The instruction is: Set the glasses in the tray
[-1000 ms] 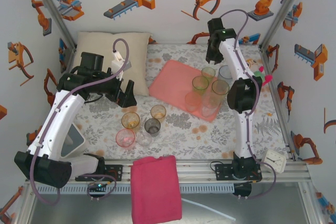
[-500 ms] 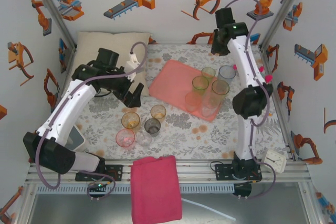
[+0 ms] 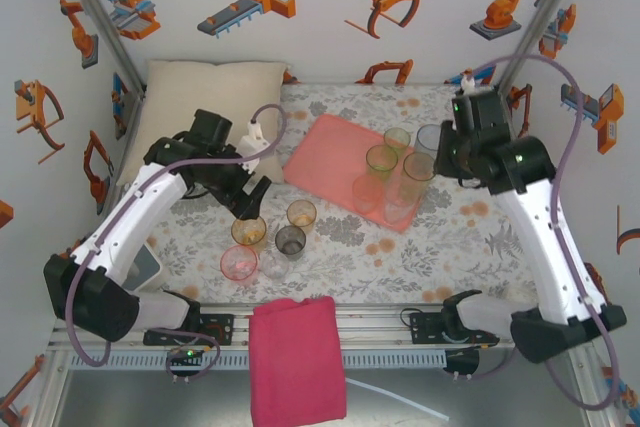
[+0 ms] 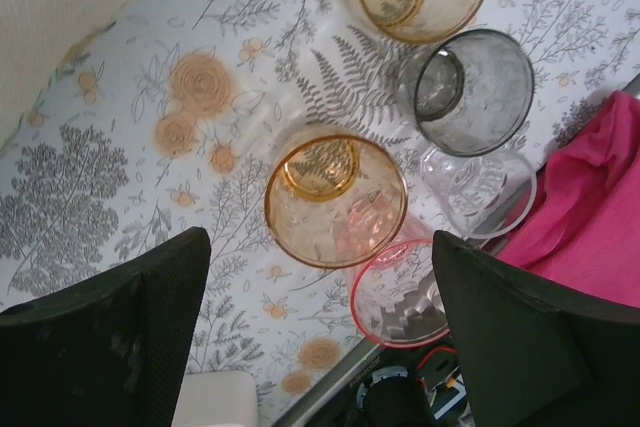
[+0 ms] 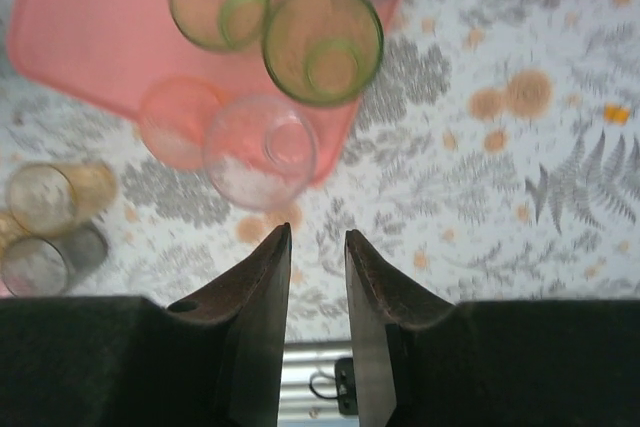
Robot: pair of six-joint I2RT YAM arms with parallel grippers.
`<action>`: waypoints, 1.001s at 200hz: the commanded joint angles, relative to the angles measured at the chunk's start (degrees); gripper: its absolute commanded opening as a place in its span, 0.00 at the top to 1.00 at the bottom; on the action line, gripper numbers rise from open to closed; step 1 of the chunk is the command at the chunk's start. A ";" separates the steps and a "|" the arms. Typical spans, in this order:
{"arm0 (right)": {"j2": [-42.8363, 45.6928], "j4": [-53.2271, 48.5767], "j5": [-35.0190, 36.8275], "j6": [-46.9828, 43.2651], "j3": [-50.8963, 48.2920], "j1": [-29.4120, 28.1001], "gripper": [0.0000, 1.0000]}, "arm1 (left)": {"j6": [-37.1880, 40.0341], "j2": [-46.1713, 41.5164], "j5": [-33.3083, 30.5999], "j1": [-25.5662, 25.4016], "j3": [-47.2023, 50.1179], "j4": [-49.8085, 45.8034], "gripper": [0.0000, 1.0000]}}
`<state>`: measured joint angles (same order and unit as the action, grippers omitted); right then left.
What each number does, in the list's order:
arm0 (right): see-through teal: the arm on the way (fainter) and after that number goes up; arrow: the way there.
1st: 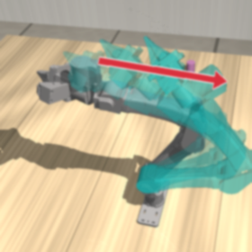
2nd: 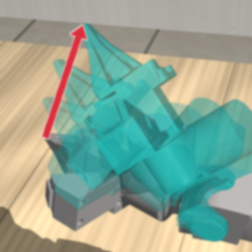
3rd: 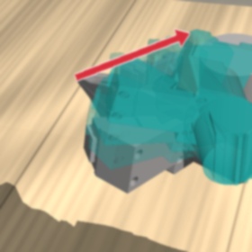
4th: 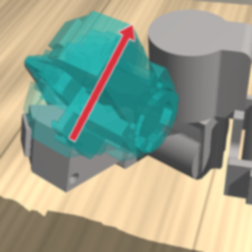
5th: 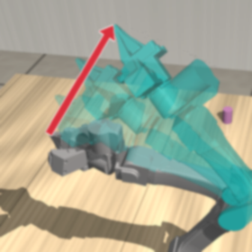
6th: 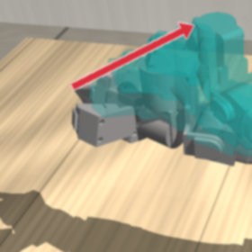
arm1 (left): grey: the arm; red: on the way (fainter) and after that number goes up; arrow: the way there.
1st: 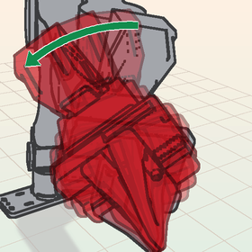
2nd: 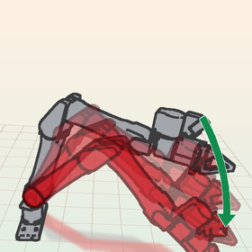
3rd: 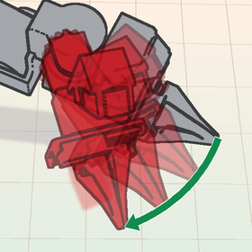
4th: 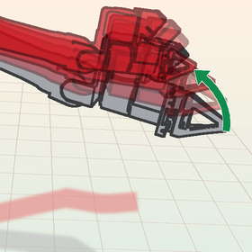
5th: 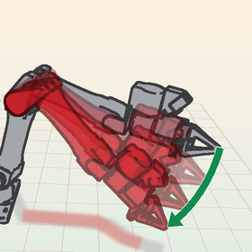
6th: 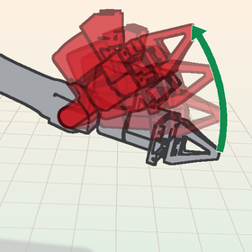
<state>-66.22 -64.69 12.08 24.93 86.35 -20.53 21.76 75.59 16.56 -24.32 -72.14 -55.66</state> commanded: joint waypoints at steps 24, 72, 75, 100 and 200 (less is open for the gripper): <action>11.59 -2.19 0.45 6.76 -12.95 -0.84 0.70 | 0.21 -2.62 0.15 3.10 4.01 0.06 0.19; 16.35 -2.20 0.32 9.05 -18.04 -0.82 0.71 | -0.15 -1.87 0.53 3.57 7.90 3.20 0.29; 16.44 -2.12 0.31 9.15 -18.24 -0.82 0.71 | -0.14 -1.78 0.52 3.64 8.03 3.50 0.29; 16.88 -1.66 0.05 9.57 -19.31 -0.87 0.71 | -0.01 -1.18 0.20 3.93 10.02 5.92 0.30; 17.43 0.71 -1.27 11.19 -22.29 -0.83 0.72 | 0.36 2.73 1.11 4.19 15.05 11.31 0.43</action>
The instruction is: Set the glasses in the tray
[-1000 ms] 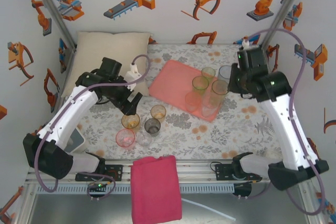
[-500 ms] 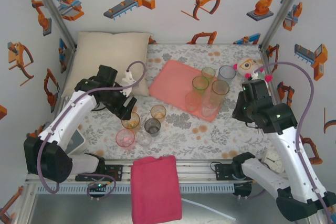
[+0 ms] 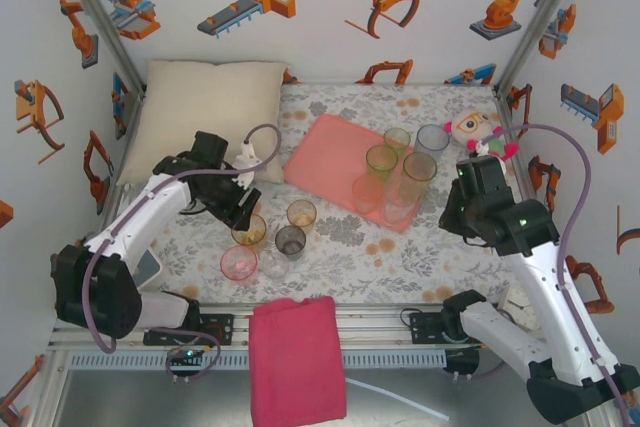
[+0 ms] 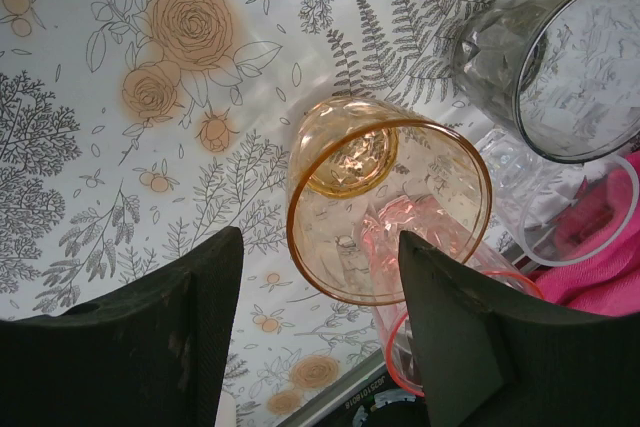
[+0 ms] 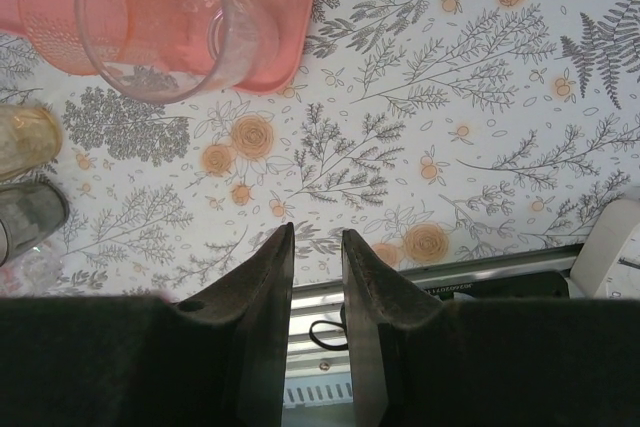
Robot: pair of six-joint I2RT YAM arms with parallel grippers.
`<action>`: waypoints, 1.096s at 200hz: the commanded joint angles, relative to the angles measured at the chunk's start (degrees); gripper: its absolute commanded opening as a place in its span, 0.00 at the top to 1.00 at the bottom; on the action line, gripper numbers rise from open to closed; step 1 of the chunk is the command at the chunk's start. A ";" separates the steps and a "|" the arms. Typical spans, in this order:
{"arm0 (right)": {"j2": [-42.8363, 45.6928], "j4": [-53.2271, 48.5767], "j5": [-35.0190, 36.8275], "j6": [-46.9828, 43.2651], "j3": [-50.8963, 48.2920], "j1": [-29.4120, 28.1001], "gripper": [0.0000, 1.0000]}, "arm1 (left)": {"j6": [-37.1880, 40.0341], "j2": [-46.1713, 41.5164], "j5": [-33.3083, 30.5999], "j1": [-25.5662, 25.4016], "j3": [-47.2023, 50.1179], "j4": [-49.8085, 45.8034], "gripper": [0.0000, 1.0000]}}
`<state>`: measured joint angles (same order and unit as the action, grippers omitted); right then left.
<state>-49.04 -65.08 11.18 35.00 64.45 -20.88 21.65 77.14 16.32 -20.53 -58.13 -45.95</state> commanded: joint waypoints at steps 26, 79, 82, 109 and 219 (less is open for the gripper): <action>0.15 1.06 -0.19 0.99 -0.31 -0.50 0.72 | 1.00 1.70 1.50 0.44 1.57 2.22 0.52; 0.09 2.22 -0.11 1.36 -0.98 -0.48 0.72 | 1.85 2.51 0.57 0.41 2.13 2.79 0.60; 0.12 2.31 -0.15 1.34 -1.01 -0.52 0.72 | 1.85 2.49 0.53 0.40 2.15 2.80 0.60; -0.38 2.74 -0.39 1.38 -1.24 -0.48 0.73 | 1.93 2.62 -0.01 0.33 2.32 3.13 0.62; 0.16 3.51 -0.22 1.73 -2.79 -0.48 0.73 | 0.32 1.44 -1.89 0.25 1.31 2.33 0.88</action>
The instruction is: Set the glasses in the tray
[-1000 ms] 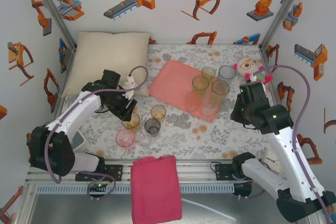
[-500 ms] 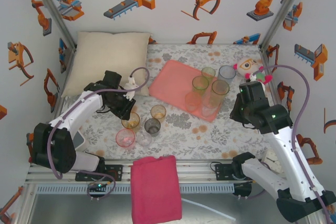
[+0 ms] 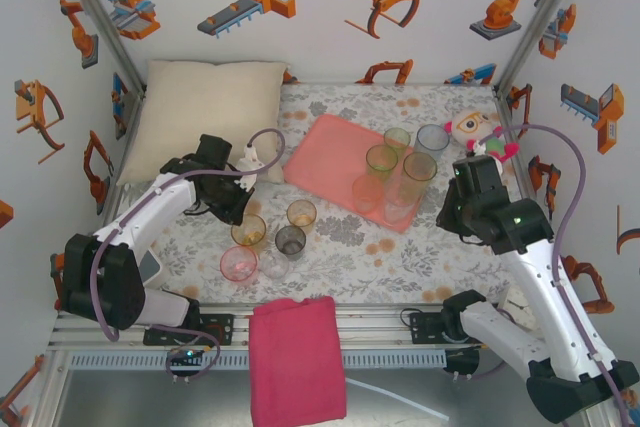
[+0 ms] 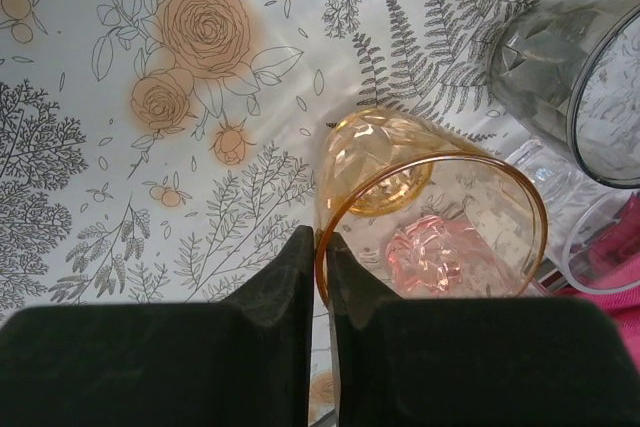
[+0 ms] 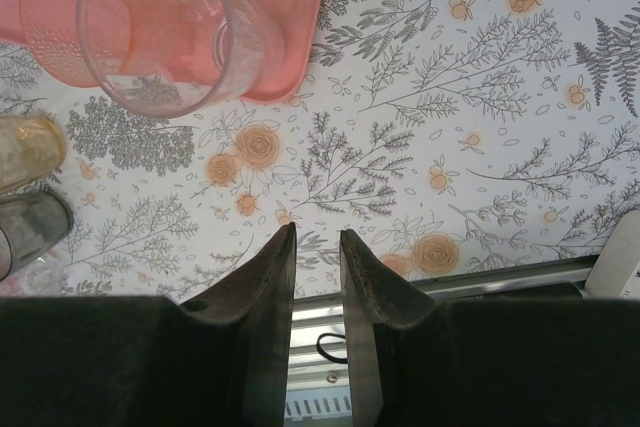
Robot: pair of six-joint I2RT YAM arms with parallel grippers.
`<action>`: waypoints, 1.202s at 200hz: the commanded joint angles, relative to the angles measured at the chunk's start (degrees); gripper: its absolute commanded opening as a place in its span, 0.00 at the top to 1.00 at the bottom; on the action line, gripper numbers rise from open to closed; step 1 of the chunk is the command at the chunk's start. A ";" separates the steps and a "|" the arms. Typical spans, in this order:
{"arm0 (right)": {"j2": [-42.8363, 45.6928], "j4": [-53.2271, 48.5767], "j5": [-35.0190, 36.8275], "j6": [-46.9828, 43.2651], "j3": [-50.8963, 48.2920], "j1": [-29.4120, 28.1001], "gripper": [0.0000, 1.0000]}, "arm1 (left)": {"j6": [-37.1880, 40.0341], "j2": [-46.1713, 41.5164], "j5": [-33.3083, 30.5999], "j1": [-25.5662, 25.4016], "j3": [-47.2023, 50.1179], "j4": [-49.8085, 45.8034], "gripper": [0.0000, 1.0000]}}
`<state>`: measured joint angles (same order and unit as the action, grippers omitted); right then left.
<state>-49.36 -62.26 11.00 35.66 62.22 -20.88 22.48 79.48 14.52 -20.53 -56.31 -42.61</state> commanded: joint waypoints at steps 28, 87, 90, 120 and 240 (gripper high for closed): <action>0.40 0.82 -0.06 1.01 -0.66 -0.49 0.73 | -1.39 -1.61 -0.94 0.28 -1.94 -2.49 0.93; 0.49 1.33 -0.28 1.34 -1.22 -0.52 0.73 | -2.88 -3.22 -3.37 0.29 -9.30 -6.84 0.93; 0.43 1.35 -0.28 1.34 -1.22 -0.49 0.73 | -2.88 -3.24 -3.43 0.32 -9.86 -7.20 0.93; 0.32 1.44 -0.25 1.25 -1.32 -0.47 0.73 | -2.89 -3.85 -4.28 0.32 -15.46 -10.88 0.93; 1.06 1.04 0.11 2.37 -2.78 -0.50 0.73 | -3.50 13.07 -5.14 -9.27 -46.32 -12.00 0.90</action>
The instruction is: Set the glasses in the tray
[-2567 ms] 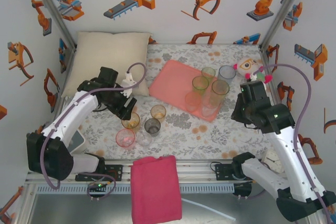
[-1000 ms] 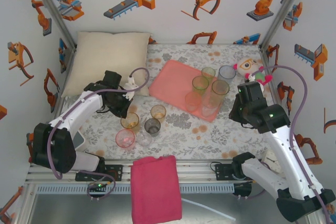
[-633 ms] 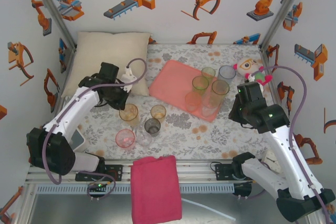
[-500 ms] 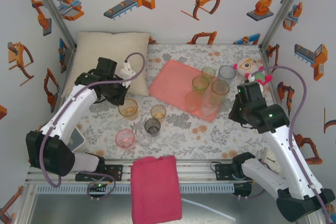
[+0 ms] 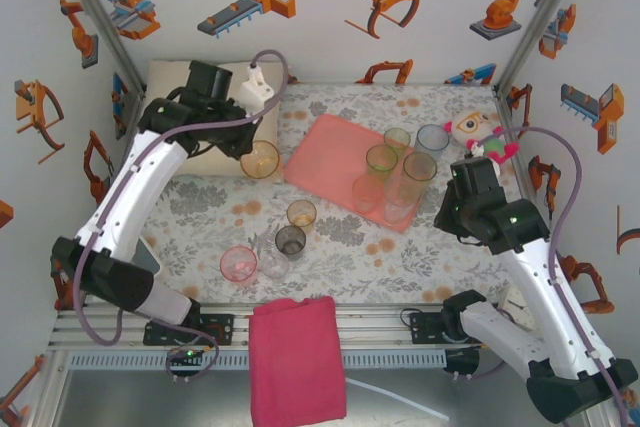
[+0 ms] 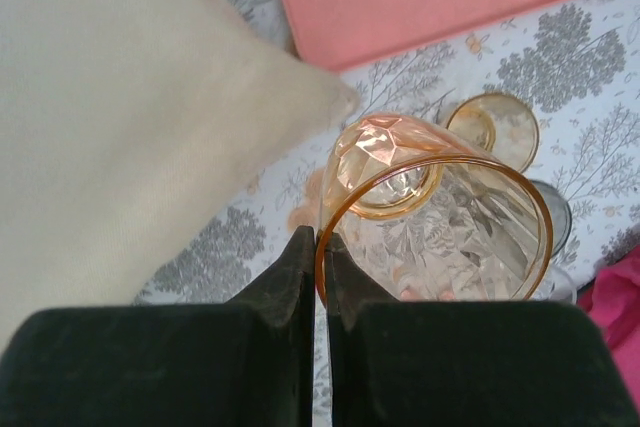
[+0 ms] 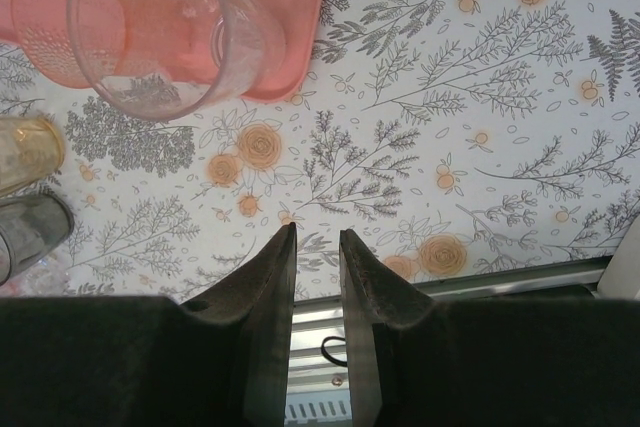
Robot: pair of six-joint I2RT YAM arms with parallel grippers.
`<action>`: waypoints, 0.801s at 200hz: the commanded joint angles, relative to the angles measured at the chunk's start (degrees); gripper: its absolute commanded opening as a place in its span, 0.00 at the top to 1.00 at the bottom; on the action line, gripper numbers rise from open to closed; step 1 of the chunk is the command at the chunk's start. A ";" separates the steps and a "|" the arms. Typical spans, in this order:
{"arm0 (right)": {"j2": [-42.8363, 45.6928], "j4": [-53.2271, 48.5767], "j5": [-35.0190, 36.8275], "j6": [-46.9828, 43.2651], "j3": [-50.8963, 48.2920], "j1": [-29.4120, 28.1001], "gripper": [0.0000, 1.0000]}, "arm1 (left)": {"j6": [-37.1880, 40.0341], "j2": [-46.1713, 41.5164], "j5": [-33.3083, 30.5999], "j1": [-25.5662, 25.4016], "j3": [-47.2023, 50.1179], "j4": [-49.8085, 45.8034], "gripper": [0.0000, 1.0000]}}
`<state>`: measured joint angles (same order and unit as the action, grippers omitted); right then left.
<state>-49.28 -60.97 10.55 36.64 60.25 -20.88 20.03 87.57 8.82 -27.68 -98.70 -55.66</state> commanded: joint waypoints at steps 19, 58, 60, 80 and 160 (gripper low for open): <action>1.68 -0.57 0.97 1.99 -1.44 -0.51 0.73 | -1.69 9.90 1.34 -3.70 -7.68 2.74 0.90; 2.61 -0.05 1.71 3.42 -2.51 -0.51 0.73 | -3.54 20.21 3.57 -5.94 -13.36 6.74 0.90; 2.59 0.03 1.68 3.50 -2.51 -0.53 0.73 | -3.60 20.81 3.57 -5.99 -13.74 6.78 0.90; 1.80 0.04 1.93 3.61 -2.08 -0.54 0.73 | -4.53 25.75 5.07 -6.66 -16.91 7.03 0.90; 1.81 0.87 2.28 4.62 -3.20 -0.50 0.73 | -5.85 36.24 6.67 -9.63 -20.91 10.30 0.90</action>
<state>-47.70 -60.93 11.62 39.75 58.11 -20.88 15.59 122.26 13.56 -36.27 -116.92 -46.96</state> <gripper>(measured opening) 0.269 0.105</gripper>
